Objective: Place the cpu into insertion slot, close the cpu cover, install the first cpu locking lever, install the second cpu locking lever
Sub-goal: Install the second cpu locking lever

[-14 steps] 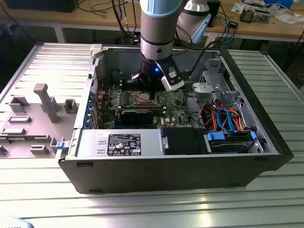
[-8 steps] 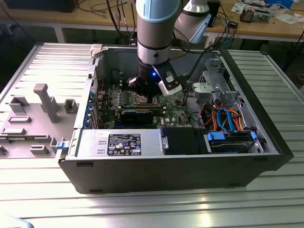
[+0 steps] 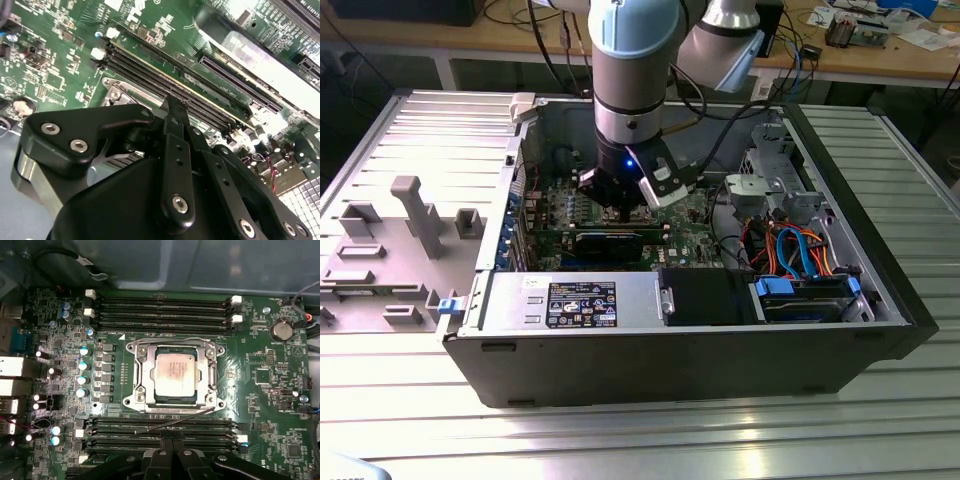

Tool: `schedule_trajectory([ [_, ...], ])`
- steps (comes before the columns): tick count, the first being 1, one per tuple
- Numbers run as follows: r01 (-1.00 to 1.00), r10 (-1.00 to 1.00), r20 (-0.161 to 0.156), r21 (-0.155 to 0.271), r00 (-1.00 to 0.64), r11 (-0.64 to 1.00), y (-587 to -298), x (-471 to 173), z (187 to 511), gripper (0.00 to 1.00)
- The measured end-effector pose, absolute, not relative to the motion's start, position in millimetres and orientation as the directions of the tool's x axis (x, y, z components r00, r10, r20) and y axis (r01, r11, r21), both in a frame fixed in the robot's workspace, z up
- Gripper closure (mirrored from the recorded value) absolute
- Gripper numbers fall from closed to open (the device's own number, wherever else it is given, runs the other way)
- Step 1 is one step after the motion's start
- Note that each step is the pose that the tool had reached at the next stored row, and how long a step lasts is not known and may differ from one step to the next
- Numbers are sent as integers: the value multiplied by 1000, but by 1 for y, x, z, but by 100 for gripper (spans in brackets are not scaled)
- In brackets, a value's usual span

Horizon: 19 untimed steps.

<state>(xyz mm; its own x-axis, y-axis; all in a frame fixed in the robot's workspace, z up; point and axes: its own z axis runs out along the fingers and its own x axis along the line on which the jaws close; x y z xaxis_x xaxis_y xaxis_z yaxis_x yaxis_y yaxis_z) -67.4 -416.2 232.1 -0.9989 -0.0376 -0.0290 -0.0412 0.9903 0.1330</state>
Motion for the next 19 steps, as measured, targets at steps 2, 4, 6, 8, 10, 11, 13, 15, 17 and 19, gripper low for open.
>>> schedule_trajectory([
  [2, -43, -40, -29, 133, -999, 990, -416, -68, 232, 89],
  [4, -43, -39, -29, 132, -999, 990, -416, -68, 232, 89],
  [6, -43, -40, -33, 130, -999, 991, -416, -69, 232, 89],
  [8, -44, -40, -35, 123, -999, 991, -414, -70, 235, 89],
  [10, -44, -40, -36, 122, -999, 992, -414, -70, 239, 89],
  [11, -44, -40, -37, 122, -999, 992, -414, -70, 239, 89],
  [13, -45, -40, -39, 122, -998, 992, -413, -75, 240, 89],
  [15, -45, -40, -38, 123, -998, 991, -412, -79, 239, 89],
  [17, -45, -40, -38, 123, -998, 991, -412, -81, 237, 89],
  [19, -45, -40, -39, 123, -998, 991, -411, -83, 231, 89],
])
